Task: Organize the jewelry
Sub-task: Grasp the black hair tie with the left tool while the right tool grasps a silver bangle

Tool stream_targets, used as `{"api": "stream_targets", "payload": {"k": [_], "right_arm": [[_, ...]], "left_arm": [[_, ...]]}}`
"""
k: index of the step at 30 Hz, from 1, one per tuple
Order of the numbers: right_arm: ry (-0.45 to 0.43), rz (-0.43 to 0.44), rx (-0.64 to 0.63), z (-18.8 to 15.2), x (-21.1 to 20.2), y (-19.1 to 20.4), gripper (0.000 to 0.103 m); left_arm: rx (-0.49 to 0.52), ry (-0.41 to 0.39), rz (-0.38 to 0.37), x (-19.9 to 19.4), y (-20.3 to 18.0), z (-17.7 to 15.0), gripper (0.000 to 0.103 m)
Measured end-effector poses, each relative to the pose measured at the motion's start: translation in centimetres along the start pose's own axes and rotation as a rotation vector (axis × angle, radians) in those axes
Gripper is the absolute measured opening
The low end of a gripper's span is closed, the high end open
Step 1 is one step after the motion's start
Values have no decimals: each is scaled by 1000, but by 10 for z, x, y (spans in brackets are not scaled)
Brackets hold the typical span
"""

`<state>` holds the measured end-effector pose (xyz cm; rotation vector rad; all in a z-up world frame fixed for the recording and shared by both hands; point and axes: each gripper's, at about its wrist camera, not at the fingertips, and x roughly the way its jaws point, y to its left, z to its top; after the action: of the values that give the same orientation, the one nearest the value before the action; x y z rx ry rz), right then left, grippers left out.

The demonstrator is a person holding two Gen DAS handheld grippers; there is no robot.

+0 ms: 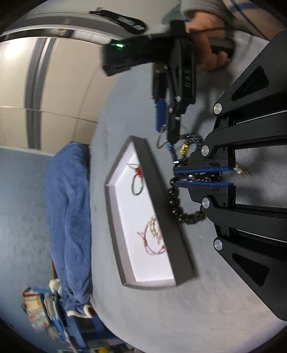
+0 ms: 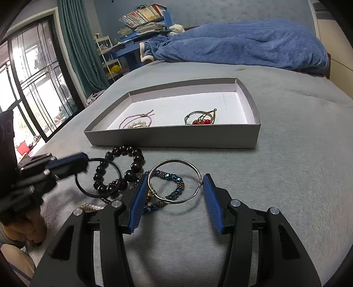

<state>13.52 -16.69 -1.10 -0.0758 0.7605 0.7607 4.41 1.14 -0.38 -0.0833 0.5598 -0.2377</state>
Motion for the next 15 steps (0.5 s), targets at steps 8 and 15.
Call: {"api": "stream_targets", "payload": {"k": [8,15], "right_arm": [[-17,0,-6,0,-4,2,50],[-16,2,-4,0,-3,0,50]], "left_arm": [[-45,-25,18,-9,13,14,6],[-51,-45,53,-10,25,31,6]]}}
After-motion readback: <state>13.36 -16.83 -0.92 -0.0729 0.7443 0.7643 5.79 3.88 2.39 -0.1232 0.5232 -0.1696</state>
